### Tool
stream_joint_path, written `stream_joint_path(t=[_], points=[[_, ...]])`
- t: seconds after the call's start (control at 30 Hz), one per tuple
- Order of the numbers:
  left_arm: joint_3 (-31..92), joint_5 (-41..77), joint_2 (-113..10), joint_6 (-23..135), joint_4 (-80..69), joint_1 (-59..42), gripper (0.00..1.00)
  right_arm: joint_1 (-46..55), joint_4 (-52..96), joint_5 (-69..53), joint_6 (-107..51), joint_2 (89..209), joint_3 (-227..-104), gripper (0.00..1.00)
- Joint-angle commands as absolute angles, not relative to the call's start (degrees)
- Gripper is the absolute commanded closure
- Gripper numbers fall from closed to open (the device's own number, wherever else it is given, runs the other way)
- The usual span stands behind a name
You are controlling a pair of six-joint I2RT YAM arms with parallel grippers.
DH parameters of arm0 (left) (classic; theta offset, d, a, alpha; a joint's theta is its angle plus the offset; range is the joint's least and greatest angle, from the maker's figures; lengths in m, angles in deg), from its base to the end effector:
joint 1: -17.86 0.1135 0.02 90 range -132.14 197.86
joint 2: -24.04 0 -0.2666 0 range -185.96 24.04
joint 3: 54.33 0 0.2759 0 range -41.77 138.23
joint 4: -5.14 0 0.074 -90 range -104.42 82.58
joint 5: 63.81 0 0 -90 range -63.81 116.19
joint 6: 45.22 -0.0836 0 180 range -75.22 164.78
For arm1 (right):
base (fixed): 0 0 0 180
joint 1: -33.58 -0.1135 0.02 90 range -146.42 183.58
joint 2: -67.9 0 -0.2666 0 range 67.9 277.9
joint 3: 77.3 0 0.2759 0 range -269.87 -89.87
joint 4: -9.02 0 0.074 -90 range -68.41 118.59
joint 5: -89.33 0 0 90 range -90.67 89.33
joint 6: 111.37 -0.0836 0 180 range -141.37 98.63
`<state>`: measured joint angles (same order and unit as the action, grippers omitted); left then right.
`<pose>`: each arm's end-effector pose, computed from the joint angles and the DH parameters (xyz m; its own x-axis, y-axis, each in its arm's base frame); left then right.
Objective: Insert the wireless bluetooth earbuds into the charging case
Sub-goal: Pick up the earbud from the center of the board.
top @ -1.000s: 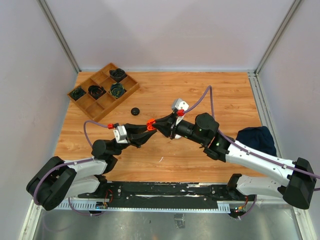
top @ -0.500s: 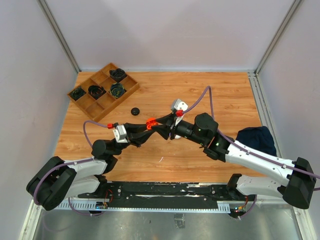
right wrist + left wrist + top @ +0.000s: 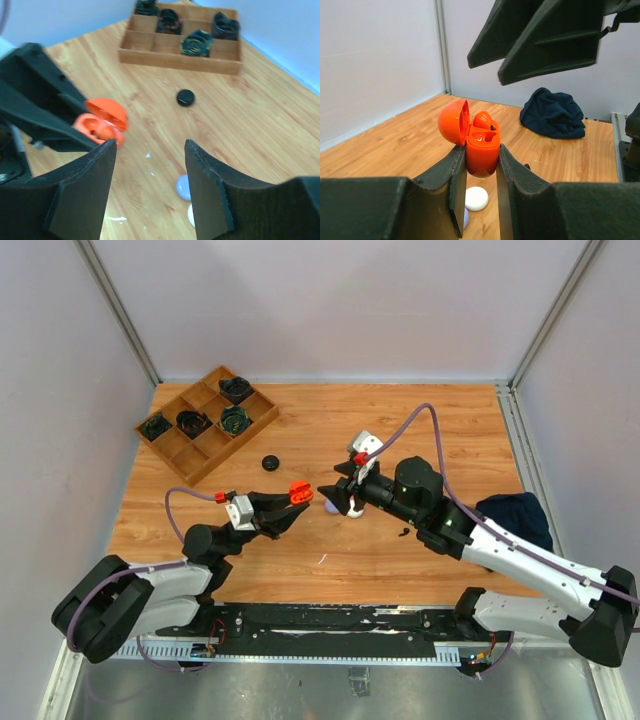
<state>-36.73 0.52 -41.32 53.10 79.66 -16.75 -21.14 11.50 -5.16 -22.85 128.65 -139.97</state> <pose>0.1668 -0.1591 0.2188 0.2465 -0.3286 -0.9117 0.8752 0.4796 0.0638 0.1811 0.2673 0.3538 -0.0278 0.0052 -0.9996 -0.8586 0.5119 0.0266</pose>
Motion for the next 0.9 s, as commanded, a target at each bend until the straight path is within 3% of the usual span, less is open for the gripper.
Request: stream_joint_path(t=[0.0,0.43,0.87], points=[[-38.7,2.9,-38.0,49.3,80.1,-17.1,1.0,-15.9,21.1,-2.2,-21.7,128.4,-143.3,0.41],[-40.2,5.4,-32.9,43.8,70.8,-17.1,1.0,3.1,34.8,-3.0,-24.2,137.7,-147.7,0.38],[-41.0,4.6,-30.2,44.9,69.3,-17.1,1.0,18.9,42.3,-5.0,-25.8,152.5,-154.9,0.47]])
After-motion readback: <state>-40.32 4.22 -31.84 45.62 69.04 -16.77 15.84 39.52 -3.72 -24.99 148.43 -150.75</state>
